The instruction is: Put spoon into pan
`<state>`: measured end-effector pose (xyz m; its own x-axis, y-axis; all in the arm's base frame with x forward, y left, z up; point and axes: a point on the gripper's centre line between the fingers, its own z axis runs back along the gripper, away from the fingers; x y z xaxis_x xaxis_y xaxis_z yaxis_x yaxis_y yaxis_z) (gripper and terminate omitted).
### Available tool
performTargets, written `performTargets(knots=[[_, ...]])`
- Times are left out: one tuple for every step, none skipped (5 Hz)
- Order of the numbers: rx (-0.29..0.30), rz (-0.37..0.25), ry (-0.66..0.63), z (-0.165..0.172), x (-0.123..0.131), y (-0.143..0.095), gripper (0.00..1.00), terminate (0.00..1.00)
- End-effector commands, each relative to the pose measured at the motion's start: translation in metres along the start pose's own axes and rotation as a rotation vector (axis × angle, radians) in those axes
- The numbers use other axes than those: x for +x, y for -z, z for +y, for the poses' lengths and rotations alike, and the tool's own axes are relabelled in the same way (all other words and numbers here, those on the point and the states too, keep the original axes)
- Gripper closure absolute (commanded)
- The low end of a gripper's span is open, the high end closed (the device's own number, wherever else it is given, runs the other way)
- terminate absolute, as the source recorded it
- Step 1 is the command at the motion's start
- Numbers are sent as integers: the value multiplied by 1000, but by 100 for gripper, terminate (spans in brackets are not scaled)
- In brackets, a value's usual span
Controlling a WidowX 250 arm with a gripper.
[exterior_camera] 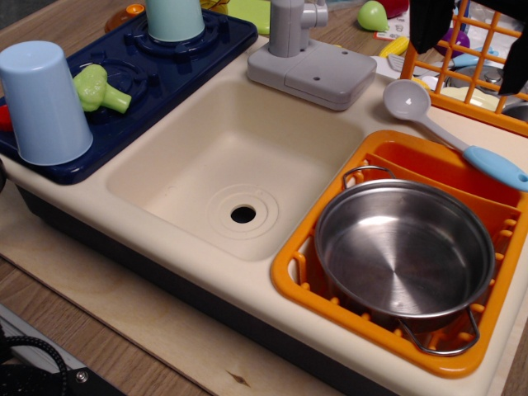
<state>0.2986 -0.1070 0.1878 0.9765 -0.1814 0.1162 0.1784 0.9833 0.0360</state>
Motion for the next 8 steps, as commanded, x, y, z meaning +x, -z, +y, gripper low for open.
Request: performTargets(knots=[[0, 0, 0, 0, 0, 0, 0, 0], [44, -3, -134, -12, 8, 0, 0, 0], [70, -10, -290, -23, 10, 6, 0, 0], [69, -25, -404, -27, 15, 10, 0, 0], [124, -68, -486, -30, 21, 22, 0, 0], [122, -81, -520, -27, 31, 29, 0, 0], [118, -92, -526, -29, 33, 37, 0, 0], [109, -84, -532, -32, 28, 42, 0, 0]])
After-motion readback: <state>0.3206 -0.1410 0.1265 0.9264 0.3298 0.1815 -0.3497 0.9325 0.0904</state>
